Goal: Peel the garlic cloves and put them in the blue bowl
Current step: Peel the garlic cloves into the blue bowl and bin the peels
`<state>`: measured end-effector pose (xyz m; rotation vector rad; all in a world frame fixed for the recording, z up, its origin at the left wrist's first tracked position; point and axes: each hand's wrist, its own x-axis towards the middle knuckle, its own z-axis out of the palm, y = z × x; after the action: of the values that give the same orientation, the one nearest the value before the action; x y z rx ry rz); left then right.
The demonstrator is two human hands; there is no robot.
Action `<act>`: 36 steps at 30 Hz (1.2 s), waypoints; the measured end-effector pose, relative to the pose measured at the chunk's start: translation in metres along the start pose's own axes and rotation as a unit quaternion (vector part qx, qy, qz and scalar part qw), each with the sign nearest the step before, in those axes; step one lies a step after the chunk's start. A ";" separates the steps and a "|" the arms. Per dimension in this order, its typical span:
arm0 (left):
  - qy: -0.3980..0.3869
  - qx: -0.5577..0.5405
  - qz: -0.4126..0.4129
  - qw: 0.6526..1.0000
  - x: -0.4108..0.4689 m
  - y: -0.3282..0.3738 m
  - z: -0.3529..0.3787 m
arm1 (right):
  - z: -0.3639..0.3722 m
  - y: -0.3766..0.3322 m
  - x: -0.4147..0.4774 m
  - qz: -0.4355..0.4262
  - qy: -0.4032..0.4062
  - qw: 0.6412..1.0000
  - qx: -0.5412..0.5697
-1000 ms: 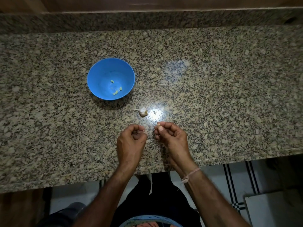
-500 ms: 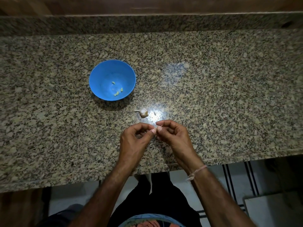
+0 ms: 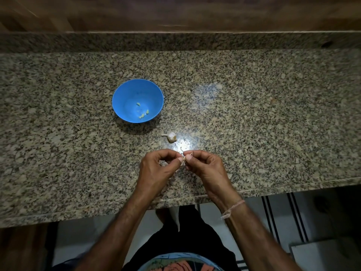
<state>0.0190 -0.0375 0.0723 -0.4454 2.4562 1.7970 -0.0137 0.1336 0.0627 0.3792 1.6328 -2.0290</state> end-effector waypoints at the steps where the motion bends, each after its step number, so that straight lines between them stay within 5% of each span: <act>1: 0.001 0.009 0.008 1.000 -0.001 0.000 -0.001 | 0.001 -0.001 -0.002 -0.004 0.002 1.000 -0.006; 11: 0.049 0.175 0.105 0.978 -0.012 0.000 0.015 | 0.005 -0.003 -0.014 -0.047 0.038 0.997 -0.054; 16: 0.055 0.204 0.080 0.974 -0.006 0.003 0.023 | 0.003 -0.004 -0.006 -0.057 0.033 0.995 -0.072; 26: 0.048 0.108 -0.012 0.993 0.005 0.007 0.040 | -0.025 -0.016 0.018 0.141 -0.067 0.979 0.133; 36: 0.046 0.138 0.001 0.989 0.009 0.003 0.047 | -0.032 -0.028 0.034 0.220 -0.100 0.961 0.137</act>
<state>0.0040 0.0058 0.0583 -0.5133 2.7118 1.4342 -0.0598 0.1618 0.0605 0.5588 1.0363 -1.8738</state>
